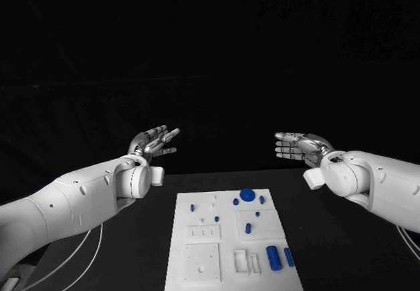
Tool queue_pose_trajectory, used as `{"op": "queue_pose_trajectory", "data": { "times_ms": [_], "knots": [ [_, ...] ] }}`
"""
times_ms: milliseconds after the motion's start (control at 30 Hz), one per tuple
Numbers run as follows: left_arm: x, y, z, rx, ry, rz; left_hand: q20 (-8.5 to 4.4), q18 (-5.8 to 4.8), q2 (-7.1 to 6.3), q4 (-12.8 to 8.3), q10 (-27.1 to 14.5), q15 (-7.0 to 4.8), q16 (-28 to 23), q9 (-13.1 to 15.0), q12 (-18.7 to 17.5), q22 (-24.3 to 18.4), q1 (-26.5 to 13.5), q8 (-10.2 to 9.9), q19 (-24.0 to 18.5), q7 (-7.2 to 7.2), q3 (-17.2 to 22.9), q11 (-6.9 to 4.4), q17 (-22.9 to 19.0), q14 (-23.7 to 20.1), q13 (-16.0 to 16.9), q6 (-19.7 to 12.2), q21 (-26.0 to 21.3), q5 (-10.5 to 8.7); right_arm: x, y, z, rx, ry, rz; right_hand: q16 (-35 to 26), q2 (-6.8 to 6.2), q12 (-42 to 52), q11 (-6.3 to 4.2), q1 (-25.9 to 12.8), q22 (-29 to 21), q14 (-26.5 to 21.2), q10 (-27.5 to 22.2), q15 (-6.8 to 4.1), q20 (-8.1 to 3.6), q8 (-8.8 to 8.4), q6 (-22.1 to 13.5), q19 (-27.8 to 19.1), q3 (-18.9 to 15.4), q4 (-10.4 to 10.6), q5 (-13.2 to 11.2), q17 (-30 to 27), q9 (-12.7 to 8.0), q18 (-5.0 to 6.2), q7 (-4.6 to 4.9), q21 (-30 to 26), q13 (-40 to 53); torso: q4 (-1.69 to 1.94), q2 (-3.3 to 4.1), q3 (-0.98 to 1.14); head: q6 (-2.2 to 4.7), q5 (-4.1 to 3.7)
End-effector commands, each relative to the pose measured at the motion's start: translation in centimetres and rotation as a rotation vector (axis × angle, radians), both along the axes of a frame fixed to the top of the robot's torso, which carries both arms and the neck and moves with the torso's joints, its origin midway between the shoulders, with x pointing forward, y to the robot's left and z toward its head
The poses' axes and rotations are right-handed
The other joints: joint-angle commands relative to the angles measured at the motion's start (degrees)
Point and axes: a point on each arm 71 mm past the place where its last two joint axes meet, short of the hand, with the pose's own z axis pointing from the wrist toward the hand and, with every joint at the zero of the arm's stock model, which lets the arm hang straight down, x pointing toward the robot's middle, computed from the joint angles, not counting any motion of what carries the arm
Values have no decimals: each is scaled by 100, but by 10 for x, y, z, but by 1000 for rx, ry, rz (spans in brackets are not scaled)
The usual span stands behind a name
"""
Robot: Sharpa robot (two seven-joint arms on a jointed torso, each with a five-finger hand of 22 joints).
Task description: Assemble the parts on the task board
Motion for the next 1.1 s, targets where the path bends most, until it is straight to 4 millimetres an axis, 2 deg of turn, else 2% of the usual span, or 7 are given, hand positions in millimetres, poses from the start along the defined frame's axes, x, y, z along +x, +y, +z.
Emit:
{"op": "queue_pose_trajectory", "data": {
  "times_ms": [33,233,800,867,967,1100],
  "knots": [
    [0,-1,3,-7,-16,-14,9,52,-17,-29,-22,-11,15,8,37,7,24,22,33,-14,12,-6,4,-41,7,21,4,20,0,1,1,9,-9,12,32,3,26,5,54,7,40,50,-7,-6,22,38,34,2,-37,20,9,8,-13,325,22,9,3,-3,-3,-1,13],
    [1,-1,3,-7,-16,-13,9,52,-17,-29,-22,-11,15,8,37,7,24,22,33,-14,12,-6,4,-41,7,21,4,20,0,1,1,9,-9,12,32,5,27,2,64,7,35,48,-10,-7,22,37,29,2,-31,32,9,8,-15,323,21,9,1,-3,-3,21,13],
    [1,-1,3,-7,-16,-13,9,52,-17,-29,-22,-11,15,8,37,7,24,22,33,-14,12,-6,4,-41,7,21,4,20,0,1,0,9,-9,11,32,5,27,2,64,7,35,48,-10,-7,22,37,29,2,-31,32,9,8,-15,323,21,9,2,-5,-3,14,19],
    [1,-1,3,-7,-16,-14,9,52,-17,-29,-22,-11,15,8,37,7,24,22,33,-14,12,-6,4,-41,7,21,4,20,0,1,0,9,-9,11,32,5,27,2,64,7,35,48,-10,-7,22,37,29,2,-31,32,9,8,-15,323,21,9,3,-5,-4,19,35],
    [1,0,3,-7,-16,-13,9,52,-24,-32,-25,-11,15,8,37,7,30,21,34,-15,15,-6,4,-42,7,19,4,19,0,0,0,9,-9,10,32,5,27,2,64,7,35,48,-10,-7,22,37,29,2,-31,32,9,8,-15,323,21,9,3,-3,-6,55,126],
    [1,0,3,-7,-15,-13,9,52,-24,-32,-25,-11,15,8,37,7,30,21,34,-15,15,-6,4,-42,7,19,4,19,0,1,0,9,-9,10,32,5,27,2,64,7,35,48,-10,-7,22,37,29,2,-31,32,9,8,-15,323,21,9,6,-4,-5,51,174]
  ]
}}
